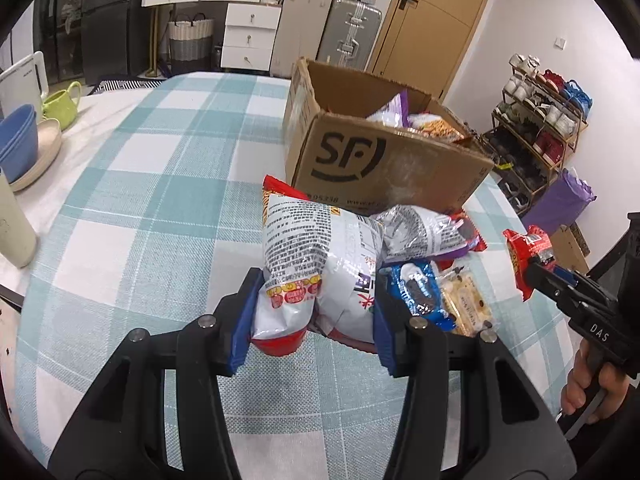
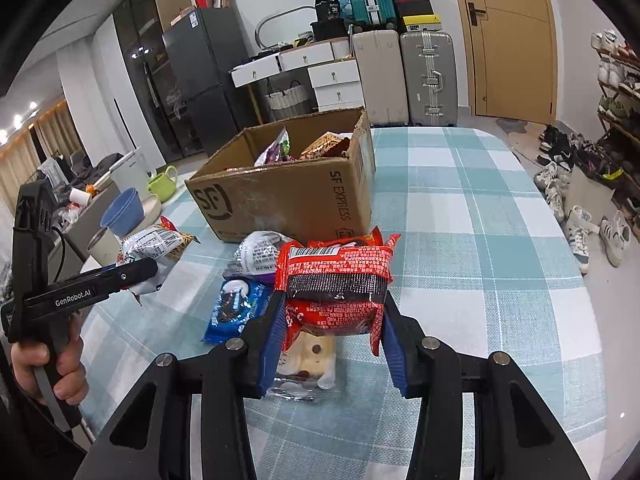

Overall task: Organize snacks
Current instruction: 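Grasp the white chip bag with the left gripper while the right grasps the red cookie pack, then carry the white chip bag and red cookie pack into the box and release both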

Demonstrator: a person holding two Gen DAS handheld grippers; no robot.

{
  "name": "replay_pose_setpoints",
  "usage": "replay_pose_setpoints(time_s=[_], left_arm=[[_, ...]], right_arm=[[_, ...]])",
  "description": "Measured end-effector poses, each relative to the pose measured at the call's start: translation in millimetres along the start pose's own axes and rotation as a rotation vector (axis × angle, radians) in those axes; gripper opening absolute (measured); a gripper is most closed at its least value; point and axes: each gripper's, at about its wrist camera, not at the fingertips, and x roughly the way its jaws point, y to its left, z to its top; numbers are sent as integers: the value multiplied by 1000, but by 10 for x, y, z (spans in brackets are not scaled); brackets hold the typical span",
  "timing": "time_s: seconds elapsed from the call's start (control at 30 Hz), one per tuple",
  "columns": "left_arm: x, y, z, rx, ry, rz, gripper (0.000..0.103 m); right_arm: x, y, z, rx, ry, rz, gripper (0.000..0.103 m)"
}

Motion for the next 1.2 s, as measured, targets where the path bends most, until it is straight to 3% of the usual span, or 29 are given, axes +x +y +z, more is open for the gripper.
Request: replay_pose_setpoints(time_s=[0.33, 1.2], left_arm=[[-248, -113, 218, 14, -76, 25, 47], [-204, -374, 900, 65, -136, -14, 47]], right_arm=[[-89, 39, 166, -2, -46, 20, 45], [-2, 227, 824, -73, -143, 54, 45]])
